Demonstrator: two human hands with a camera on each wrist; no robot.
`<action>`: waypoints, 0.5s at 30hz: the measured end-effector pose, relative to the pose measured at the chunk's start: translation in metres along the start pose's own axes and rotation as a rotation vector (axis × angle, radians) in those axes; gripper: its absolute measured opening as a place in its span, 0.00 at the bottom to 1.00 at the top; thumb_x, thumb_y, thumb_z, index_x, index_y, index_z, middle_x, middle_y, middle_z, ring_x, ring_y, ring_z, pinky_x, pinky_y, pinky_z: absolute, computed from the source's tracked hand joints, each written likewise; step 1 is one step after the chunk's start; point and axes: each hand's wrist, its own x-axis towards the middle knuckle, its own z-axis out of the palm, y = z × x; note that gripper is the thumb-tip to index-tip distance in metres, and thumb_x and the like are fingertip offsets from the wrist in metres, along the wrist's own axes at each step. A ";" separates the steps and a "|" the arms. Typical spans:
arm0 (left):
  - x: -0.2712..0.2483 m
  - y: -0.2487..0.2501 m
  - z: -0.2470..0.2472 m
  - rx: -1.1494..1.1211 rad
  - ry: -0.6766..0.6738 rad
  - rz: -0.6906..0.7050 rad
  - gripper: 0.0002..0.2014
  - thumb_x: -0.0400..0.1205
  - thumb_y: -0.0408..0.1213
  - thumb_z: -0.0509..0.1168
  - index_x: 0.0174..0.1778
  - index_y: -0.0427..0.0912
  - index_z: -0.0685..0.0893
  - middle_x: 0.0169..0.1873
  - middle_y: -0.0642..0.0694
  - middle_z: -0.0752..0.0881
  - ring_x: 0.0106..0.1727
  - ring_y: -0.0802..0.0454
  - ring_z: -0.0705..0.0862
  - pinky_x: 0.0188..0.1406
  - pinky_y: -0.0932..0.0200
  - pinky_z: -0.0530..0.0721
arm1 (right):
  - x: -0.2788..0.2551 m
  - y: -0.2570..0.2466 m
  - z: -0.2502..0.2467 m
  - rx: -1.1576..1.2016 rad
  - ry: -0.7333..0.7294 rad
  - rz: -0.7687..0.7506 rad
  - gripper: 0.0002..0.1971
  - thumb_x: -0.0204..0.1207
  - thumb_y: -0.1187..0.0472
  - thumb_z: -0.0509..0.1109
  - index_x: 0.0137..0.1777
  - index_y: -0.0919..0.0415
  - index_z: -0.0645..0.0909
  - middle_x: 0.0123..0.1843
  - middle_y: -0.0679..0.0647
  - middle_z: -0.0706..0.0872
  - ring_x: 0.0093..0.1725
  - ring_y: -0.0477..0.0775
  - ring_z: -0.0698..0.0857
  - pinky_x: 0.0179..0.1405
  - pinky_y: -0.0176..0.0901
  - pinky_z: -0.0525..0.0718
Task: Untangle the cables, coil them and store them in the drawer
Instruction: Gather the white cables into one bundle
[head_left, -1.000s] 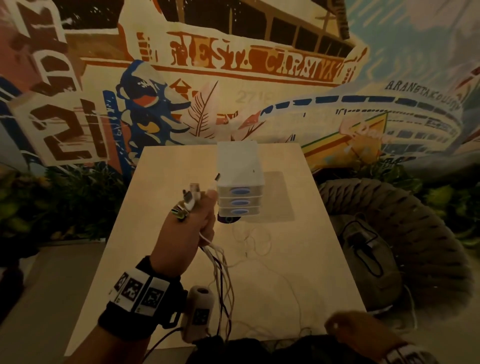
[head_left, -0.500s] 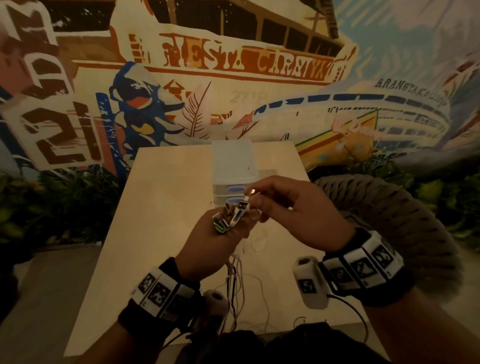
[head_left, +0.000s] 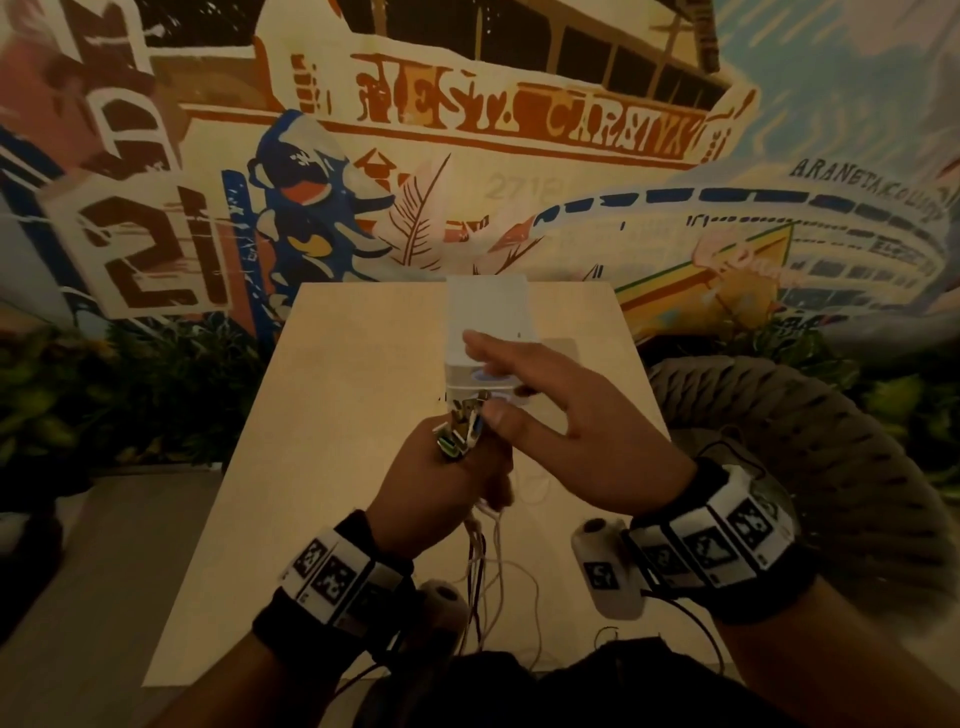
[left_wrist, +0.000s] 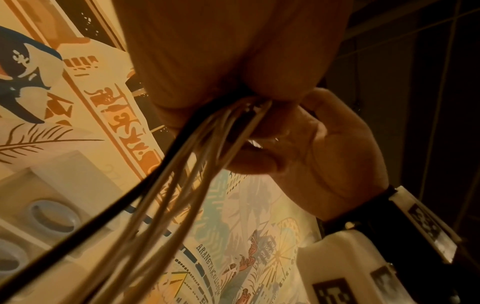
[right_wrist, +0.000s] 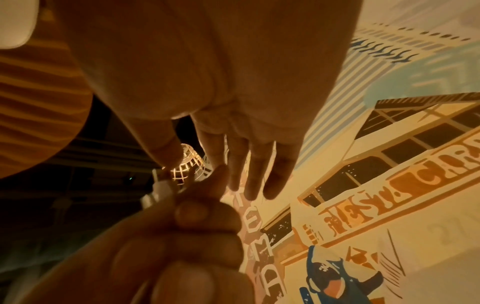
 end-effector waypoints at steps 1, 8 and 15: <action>0.002 -0.002 0.001 -0.003 -0.004 -0.012 0.17 0.80 0.45 0.65 0.32 0.37 0.85 0.23 0.40 0.87 0.26 0.44 0.87 0.32 0.54 0.85 | 0.002 -0.003 0.002 0.010 -0.046 0.002 0.27 0.87 0.47 0.60 0.85 0.46 0.64 0.78 0.42 0.76 0.76 0.39 0.74 0.73 0.37 0.75; 0.012 -0.006 0.004 -0.003 0.080 -0.095 0.13 0.67 0.30 0.58 0.39 0.36 0.87 0.18 0.39 0.79 0.21 0.39 0.76 0.22 0.52 0.74 | 0.016 -0.004 0.020 -0.164 -0.174 0.037 0.23 0.91 0.51 0.53 0.85 0.46 0.64 0.81 0.50 0.75 0.81 0.45 0.69 0.80 0.50 0.70; 0.016 -0.015 0.007 0.006 0.197 -0.139 0.10 0.73 0.43 0.60 0.27 0.46 0.78 0.18 0.38 0.75 0.23 0.47 0.73 0.27 0.51 0.70 | 0.021 0.008 0.019 -0.197 -0.175 -0.052 0.24 0.90 0.46 0.54 0.85 0.44 0.64 0.84 0.46 0.70 0.85 0.43 0.61 0.78 0.34 0.59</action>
